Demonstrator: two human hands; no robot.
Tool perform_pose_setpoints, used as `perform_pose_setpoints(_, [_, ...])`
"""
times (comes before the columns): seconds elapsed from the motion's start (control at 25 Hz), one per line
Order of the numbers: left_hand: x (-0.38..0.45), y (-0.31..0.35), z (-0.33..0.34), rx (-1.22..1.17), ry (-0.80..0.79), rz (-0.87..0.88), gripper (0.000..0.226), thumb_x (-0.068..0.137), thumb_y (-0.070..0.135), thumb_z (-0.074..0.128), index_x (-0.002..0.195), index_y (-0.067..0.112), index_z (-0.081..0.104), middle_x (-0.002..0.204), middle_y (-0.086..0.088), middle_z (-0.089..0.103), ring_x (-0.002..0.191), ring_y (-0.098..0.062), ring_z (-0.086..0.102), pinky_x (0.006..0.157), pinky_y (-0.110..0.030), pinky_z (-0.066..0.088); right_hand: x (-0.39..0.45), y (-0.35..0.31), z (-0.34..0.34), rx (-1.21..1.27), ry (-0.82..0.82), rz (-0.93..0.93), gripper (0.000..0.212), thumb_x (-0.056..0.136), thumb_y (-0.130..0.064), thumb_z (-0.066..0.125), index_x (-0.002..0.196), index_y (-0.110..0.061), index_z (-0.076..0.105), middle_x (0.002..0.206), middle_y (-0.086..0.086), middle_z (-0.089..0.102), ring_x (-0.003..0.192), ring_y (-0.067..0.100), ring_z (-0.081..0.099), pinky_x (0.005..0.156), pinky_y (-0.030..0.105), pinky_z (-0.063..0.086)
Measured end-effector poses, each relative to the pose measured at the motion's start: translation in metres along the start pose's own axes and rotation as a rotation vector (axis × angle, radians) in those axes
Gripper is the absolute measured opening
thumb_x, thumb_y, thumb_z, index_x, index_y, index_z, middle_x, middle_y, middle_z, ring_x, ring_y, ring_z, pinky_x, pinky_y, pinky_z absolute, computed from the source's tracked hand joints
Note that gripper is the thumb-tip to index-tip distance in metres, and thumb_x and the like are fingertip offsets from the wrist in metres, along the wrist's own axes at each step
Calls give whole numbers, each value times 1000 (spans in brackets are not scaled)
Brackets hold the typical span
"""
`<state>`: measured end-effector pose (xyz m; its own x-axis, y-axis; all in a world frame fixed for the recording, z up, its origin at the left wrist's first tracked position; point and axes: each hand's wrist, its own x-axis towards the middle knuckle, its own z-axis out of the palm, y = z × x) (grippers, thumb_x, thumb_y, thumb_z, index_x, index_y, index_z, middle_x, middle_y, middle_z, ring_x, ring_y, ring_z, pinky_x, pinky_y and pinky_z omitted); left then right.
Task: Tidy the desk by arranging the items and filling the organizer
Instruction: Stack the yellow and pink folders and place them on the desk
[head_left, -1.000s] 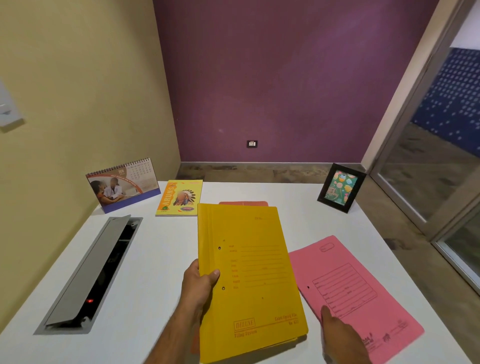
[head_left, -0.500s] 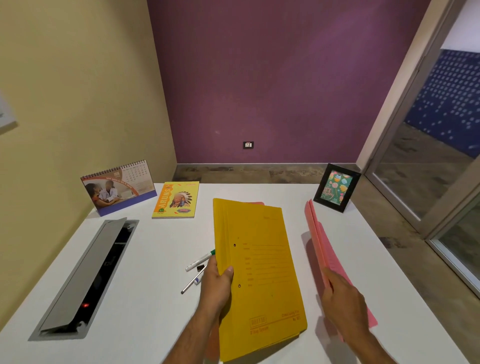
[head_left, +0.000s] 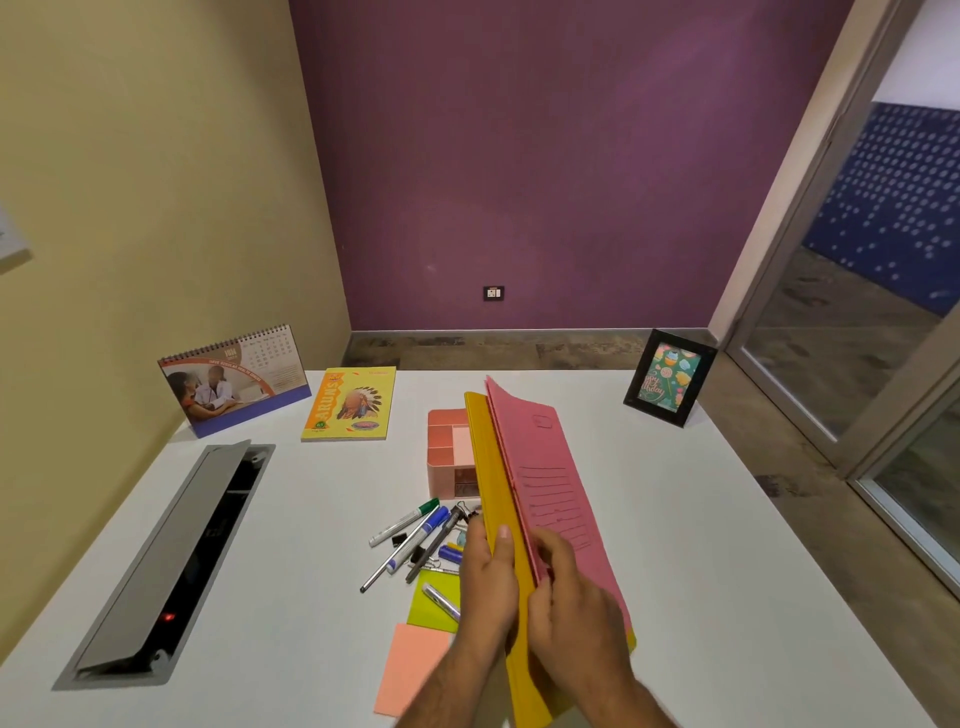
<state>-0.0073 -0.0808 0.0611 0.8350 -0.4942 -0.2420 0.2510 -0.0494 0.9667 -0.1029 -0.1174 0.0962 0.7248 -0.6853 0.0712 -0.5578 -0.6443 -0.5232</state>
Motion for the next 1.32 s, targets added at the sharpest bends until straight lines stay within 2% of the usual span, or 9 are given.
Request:
perform_pose_setpoints(0.24, [-5,-8,-6,-82,-2,64,30,94,45,57,121,33,56,112,7,71,102,-16,69,88,-40,57,-6,7,20,191,-106,-34,61,95,-45,47,146,-47,14,136,-26,41,119,1,48,100,19,41])
perform_pose_setpoints(0.36, [-4,-15,-12,-23,21,91,35,90,33,67,123,31,56,115,5,71,103,-16,69,90,-44,56,-5,19,12,428,-181,-37,70,92,-27,58,141,-51,15,136,-25,48,125,-2,46,106,19,38])
perform_pose_setpoints(0.44, [-4,-17,-11,-28,9,93,34,92,27,65,124,31,54,113,4,71,101,-16,70,88,-44,57,8,38,1,550,-39,85,76,85,-13,68,137,-47,24,135,-12,53,123,6,51,98,16,45])
perform_pose_setpoints(0.56, [-7,-12,-6,-71,-87,103,27,96,18,60,119,31,55,106,1,74,94,-21,72,80,-45,60,38,83,-20,448,253,316,99,70,-21,84,146,-32,21,151,5,32,137,23,36,108,43,39])
perform_pose_setpoints(0.64, [-6,-14,-4,-22,-140,137,28,95,17,61,119,31,57,108,3,73,97,-19,71,85,-46,58,55,117,-36,518,250,397,116,64,-23,89,150,-26,12,157,8,22,141,27,28,112,51,33])
perform_pose_setpoints(0.76, [-5,-16,-4,37,-196,162,32,94,10,62,121,28,60,111,5,73,101,-17,70,87,-43,57,65,158,-63,971,116,405,116,42,-33,98,140,-14,40,130,17,61,110,30,64,88,41,53])
perform_pose_setpoints(0.88, [-5,-22,-9,33,-236,147,33,93,5,61,119,26,62,111,1,73,102,-20,70,84,-39,58,55,184,-72,1063,4,348,103,24,-38,98,116,-7,64,110,21,71,93,31,71,71,32,58])
perform_pose_setpoints(1.2, [-12,-52,-18,-6,-278,76,57,75,34,75,128,23,55,120,-3,70,110,-26,67,90,-45,56,25,204,-53,1139,-46,334,96,25,-24,97,111,3,64,107,25,71,93,37,69,72,35,61])
perform_pose_setpoints(1.32, [-13,-61,-21,3,-279,47,52,84,18,71,131,27,52,123,-1,69,111,-22,66,89,-46,57,20,203,-48,1127,-27,354,86,27,-18,95,106,2,66,103,24,72,87,32,71,68,32,60])
